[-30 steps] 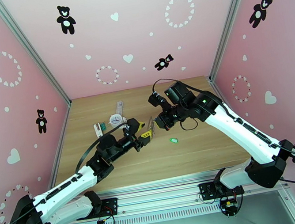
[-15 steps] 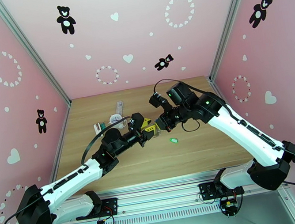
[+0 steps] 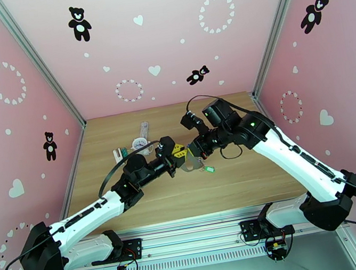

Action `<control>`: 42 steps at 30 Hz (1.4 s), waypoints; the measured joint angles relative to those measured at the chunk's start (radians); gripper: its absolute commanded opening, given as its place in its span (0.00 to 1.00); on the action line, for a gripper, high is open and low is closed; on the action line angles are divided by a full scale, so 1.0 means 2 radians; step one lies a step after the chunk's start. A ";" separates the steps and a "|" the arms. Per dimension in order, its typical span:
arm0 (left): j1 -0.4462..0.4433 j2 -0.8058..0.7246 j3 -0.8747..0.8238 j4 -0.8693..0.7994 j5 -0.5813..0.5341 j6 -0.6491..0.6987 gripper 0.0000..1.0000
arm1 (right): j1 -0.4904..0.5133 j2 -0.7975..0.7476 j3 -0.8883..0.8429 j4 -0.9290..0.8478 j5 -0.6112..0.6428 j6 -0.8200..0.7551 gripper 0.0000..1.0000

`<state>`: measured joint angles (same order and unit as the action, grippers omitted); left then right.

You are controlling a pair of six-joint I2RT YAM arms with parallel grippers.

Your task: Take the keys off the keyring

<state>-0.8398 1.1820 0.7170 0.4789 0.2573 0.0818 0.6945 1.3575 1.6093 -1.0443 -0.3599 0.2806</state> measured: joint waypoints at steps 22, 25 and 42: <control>-0.024 -0.009 -0.016 0.001 -0.014 0.056 0.59 | 0.000 0.000 0.000 0.000 -0.022 0.021 0.00; -0.028 0.002 -0.013 0.001 -0.039 0.059 0.59 | 0.000 0.000 0.000 0.000 -0.025 0.023 0.00; -0.030 0.004 -0.015 0.029 -0.110 0.062 0.35 | 0.000 0.000 0.000 0.001 -0.024 0.030 0.00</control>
<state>-0.8993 1.1908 0.6876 0.5362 0.0364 0.2062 0.6945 1.3575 1.6096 -1.0420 -0.4076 0.3405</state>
